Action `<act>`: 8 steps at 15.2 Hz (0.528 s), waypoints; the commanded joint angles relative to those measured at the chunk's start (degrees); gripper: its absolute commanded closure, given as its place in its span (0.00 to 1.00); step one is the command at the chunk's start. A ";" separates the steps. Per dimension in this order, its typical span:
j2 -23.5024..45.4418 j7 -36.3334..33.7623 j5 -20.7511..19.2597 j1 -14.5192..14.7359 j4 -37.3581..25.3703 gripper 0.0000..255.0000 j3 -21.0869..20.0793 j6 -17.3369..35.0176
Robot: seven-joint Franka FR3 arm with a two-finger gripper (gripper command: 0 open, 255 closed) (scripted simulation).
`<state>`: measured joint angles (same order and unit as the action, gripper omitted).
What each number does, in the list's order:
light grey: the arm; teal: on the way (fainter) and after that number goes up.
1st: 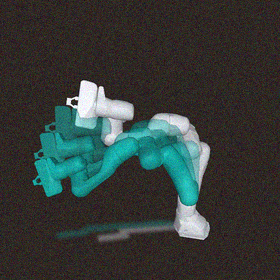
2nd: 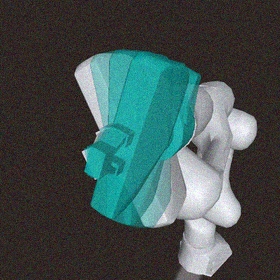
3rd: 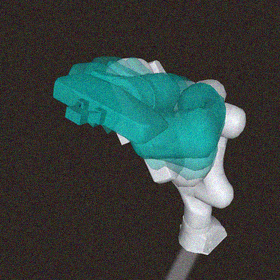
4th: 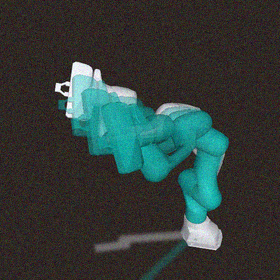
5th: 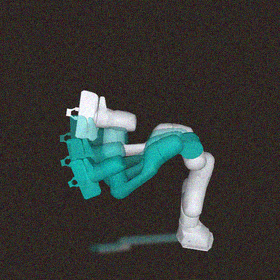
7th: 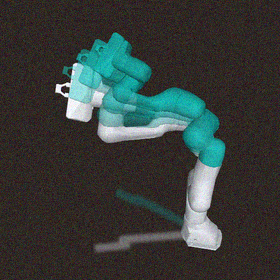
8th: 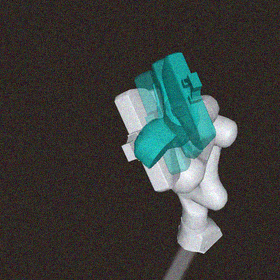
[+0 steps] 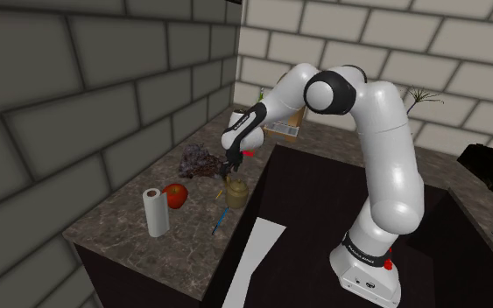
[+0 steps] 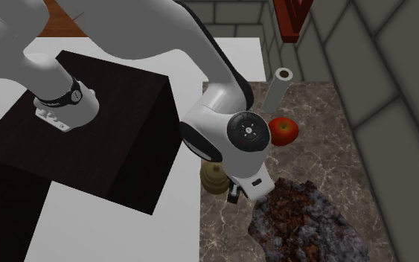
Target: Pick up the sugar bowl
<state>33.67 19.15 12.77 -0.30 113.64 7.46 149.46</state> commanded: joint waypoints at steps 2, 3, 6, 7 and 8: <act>2.62 0.30 0.55 -0.28 -0.96 0.00 -0.60 1.56; 3.29 0.42 0.70 -0.40 -1.16 0.00 -0.76 2.04; 5.35 0.78 1.10 -0.74 -1.84 0.00 -1.22 3.43; 5.74 0.85 1.18 -0.81 -1.96 0.00 -1.31 3.70; 5.74 0.84 1.17 -0.81 -1.98 0.00 -1.31 3.69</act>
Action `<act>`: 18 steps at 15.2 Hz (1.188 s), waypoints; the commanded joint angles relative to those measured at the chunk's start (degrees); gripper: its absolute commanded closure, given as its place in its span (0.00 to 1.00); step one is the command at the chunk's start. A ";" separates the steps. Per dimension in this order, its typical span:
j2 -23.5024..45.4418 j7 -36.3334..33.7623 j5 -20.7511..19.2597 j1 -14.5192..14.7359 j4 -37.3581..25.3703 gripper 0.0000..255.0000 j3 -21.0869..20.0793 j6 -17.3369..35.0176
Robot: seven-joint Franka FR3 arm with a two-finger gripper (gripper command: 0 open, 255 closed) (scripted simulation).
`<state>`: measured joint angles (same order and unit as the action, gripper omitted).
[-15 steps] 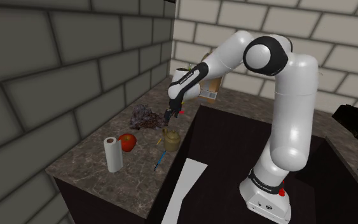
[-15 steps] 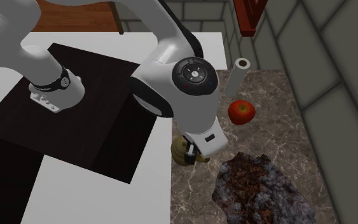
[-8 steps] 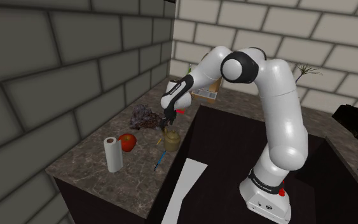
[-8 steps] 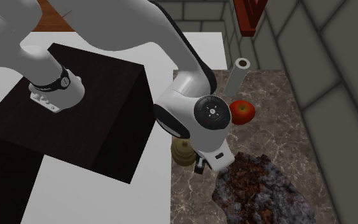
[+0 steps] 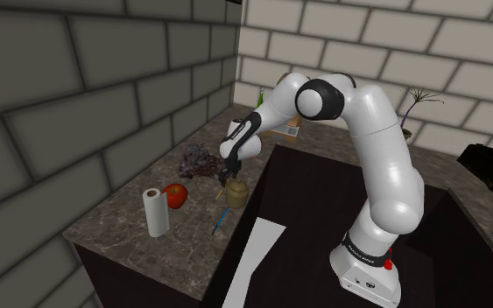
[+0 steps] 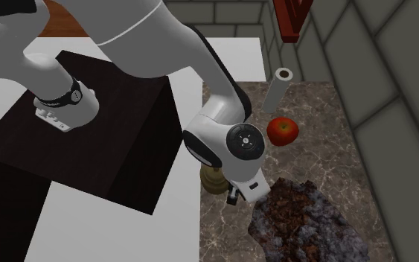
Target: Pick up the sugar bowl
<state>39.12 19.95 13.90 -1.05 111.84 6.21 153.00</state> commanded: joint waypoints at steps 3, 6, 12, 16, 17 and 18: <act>0.35 0.05 0.06 -0.06 -0.16 1.00 -0.07 0.22; 0.30 0.05 0.06 -0.05 -0.11 1.00 -0.06 0.21; -1.09 -0.18 -0.21 0.17 0.31 1.00 0.25 -0.76; -3.78 -0.67 -0.78 0.64 1.10 1.00 0.87 -2.67; -4.44 -0.80 -0.93 0.75 1.27 1.00 1.03 -3.16; -5.10 -0.93 -1.08 0.86 1.43 1.00 1.18 -3.66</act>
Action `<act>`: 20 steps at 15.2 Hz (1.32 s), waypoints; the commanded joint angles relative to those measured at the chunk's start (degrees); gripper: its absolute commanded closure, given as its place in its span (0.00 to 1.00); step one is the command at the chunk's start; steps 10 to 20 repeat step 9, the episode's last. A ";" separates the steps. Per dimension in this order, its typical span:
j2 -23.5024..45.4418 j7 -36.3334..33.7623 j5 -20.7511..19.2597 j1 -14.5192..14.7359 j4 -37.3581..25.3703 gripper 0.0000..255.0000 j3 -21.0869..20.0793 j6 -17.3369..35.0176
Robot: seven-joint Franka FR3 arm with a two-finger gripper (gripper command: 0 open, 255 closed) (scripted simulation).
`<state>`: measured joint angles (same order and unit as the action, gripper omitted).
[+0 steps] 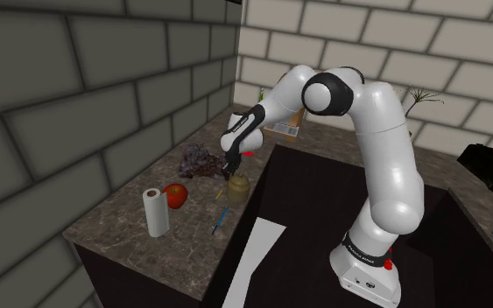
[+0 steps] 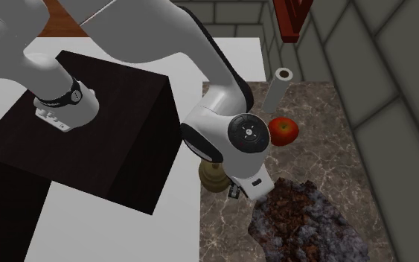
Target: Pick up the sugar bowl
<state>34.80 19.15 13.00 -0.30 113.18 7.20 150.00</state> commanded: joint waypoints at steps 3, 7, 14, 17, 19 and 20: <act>-2.72 -0.54 -0.67 0.44 0.49 1.00 0.64 -2.19; -5.21 -1.10 -1.36 0.85 0.84 1.00 1.21 -4.31; -5.31 -1.12 -1.39 0.86 0.86 1.00 1.22 -4.39; -5.31 -1.12 -1.39 0.86 0.86 1.00 1.22 -4.39; -5.31 -1.12 -1.39 0.86 0.86 1.00 1.22 -4.39; -5.31 -1.12 -1.39 0.86 0.86 1.00 1.22 -4.39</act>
